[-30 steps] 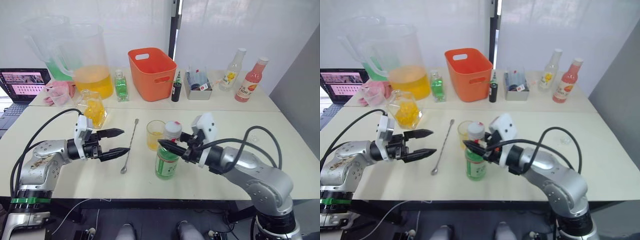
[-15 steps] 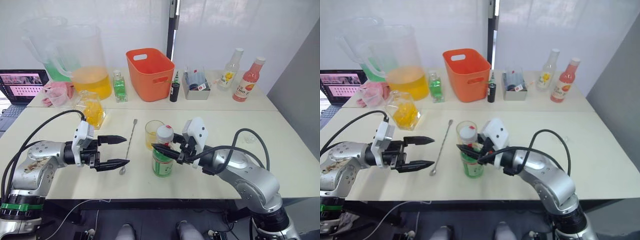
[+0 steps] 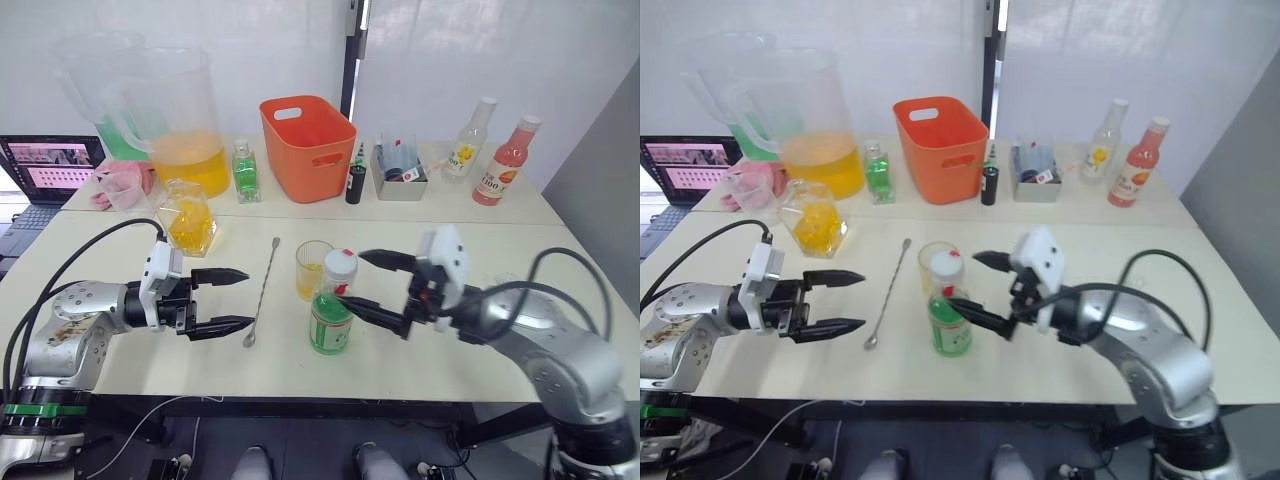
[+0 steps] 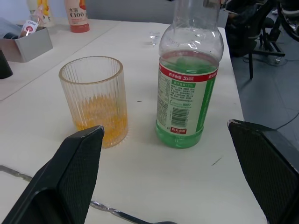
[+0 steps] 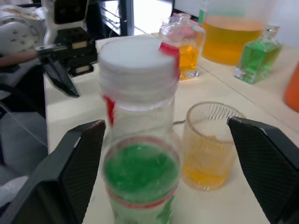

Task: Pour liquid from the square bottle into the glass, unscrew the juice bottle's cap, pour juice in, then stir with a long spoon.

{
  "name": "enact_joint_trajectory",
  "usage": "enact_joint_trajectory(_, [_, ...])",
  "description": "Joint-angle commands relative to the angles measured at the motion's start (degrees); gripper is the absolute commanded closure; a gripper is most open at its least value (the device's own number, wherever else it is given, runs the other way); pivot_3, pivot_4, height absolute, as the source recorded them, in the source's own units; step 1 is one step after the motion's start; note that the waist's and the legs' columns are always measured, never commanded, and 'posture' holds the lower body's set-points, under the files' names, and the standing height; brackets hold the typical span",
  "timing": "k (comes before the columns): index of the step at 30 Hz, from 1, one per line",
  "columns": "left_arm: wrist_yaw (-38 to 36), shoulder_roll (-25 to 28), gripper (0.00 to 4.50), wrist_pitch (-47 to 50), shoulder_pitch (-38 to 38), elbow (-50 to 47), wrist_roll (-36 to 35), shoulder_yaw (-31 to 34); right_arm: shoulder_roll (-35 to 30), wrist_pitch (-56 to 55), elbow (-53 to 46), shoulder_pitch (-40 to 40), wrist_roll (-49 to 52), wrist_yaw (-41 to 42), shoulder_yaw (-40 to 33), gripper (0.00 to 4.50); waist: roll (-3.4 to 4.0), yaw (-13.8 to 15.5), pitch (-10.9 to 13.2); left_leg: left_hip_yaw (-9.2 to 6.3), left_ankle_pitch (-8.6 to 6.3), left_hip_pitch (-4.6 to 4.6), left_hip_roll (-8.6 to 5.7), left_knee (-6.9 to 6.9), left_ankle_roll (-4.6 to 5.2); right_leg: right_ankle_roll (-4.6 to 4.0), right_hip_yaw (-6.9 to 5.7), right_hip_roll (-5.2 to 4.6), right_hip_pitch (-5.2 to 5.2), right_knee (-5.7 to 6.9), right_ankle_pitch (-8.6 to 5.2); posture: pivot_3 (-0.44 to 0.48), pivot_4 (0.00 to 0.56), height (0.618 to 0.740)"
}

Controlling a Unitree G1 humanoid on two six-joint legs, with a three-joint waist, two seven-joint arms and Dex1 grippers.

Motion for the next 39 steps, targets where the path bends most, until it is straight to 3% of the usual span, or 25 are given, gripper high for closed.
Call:
enact_joint_trajectory(1, [0.76,0.12,0.0,-1.66,-1.15,0.47,0.79,0.73,-5.14,-0.73,-1.11,0.69,3.93,6.04,-6.09,0.01,0.0,0.01,0.0,0.02,0.0,0.0,0.0,0.0,0.0,0.0,0.01,0.0,0.01,0.0,0.0,0.0,0.15,0.74])
enact_joint_trajectory(6, [0.99,0.17,0.0,-2.98,2.11,-0.83,1.0,2.16,-9.6,-4.33,5.76,-2.78,2.93,14.46,-6.1,0.01,-0.01,-0.79,0.0,0.03,0.0,0.08,0.0,0.01,0.0,0.0,0.01,0.0,0.02,0.02,0.0,0.0,0.15,0.74])
enact_joint_trajectory(12, [4.24,0.75,0.0,-4.86,9.13,-4.78,2.16,4.18,-8.42,-8.04,13.42,-9.37,-0.63,21.1,0.15,0.01,-0.01,-0.7,0.0,0.04,0.0,0.09,0.01,0.0,0.0,-0.01,0.02,0.0,0.0,0.03,0.01,0.0,0.15,0.74])
enact_joint_trajectory(23, [7.58,-1.06,0.0,-3.47,20.13,-10.56,-2.84,9.98,-1.02,-12.92,26.65,-20.6,-6.41,31.75,10.54,0.01,0.0,-0.51,0.0,0.09,-0.14,0.06,0.01,0.01,-0.22,-0.01,0.03,-0.02,-0.04,-0.01,0.01,0.0,0.15,0.74])
enact_joint_trajectory(33, [9.24,-0.77,0.0,-3.06,23.42,-13.16,-2.59,10.83,4.86,-14.51,33.63,-25.07,-8.48,35.5,12.37,0.01,0.0,-0.56,0.0,0.09,-0.13,0.04,0.01,-0.01,-0.21,-0.01,0.02,-0.01,-0.14,0.09,0.01,0.0,0.15,0.74])
enact_joint_trajectory(39, [9.28,-0.29,0.0,-2.34,24.66,-14.04,-2.68,10.64,7.27,-14.0,34.81,-26.02,-8.34,35.49,12.13,1.81,0.01,-0.58,0.01,0.09,-0.13,0.04,0.01,-0.02,-0.21,-0.01,0.02,-0.01,-0.17,0.11,0.01,0.0,0.15,0.74])
